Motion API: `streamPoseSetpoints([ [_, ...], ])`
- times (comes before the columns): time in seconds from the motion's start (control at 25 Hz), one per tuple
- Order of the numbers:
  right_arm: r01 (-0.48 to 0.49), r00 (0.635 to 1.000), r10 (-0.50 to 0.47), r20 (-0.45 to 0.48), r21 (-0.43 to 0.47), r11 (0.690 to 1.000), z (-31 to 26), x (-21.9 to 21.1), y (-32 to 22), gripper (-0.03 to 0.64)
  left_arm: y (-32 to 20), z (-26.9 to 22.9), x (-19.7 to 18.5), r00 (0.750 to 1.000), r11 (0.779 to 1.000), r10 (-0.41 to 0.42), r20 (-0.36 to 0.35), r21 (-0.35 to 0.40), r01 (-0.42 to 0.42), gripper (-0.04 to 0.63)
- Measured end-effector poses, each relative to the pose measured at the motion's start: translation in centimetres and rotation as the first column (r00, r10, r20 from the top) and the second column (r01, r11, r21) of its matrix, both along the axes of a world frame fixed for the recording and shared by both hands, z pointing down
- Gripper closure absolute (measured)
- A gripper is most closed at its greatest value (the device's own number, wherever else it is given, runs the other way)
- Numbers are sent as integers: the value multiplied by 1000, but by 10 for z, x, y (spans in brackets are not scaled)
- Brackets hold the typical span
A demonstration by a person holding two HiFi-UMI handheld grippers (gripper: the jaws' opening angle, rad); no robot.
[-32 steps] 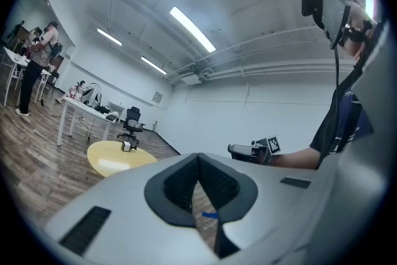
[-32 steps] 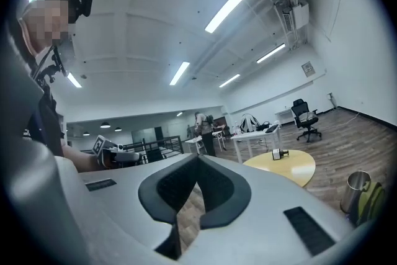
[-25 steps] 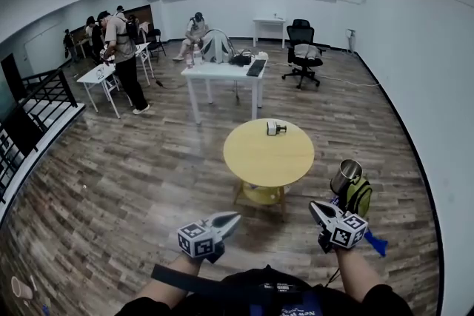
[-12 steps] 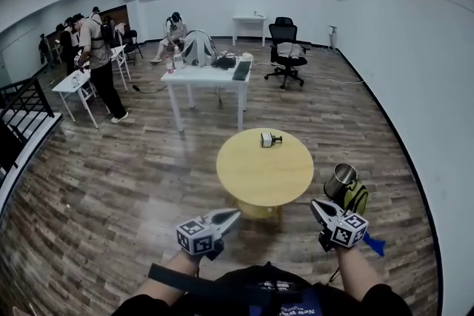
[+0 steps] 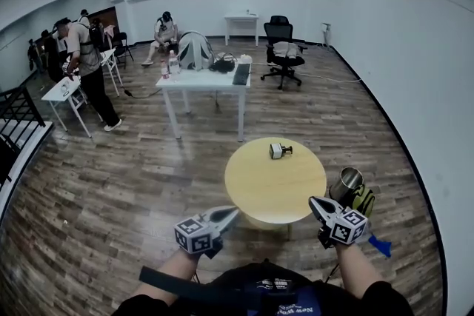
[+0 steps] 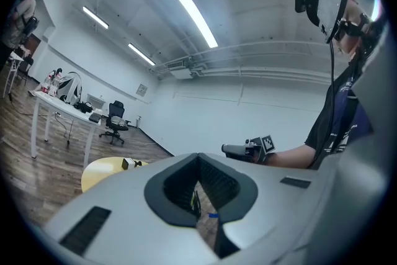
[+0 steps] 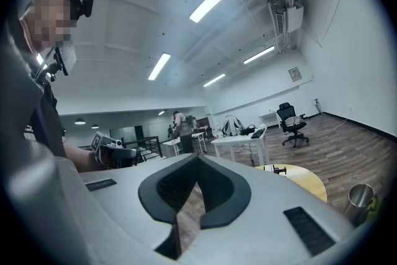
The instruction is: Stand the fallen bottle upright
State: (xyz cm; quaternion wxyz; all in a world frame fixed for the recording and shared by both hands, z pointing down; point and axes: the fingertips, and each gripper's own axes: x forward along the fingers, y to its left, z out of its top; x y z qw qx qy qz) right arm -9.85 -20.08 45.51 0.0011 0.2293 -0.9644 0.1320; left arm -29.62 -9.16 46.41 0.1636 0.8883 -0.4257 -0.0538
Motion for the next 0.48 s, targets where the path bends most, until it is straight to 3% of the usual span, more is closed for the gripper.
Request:
streamPoseSetpoints([
  [0.24, 47, 999, -47, 5, -3, 999, 6, -28, -70, 620, -56, 14, -22, 999, 999, -45, 2, -24, 45, 581],
  [0.48, 141, 990, -141, 5, -11, 990, 14, -30, -182, 620, -157, 16, -5, 993, 993, -116, 19, -36, 117, 581],
])
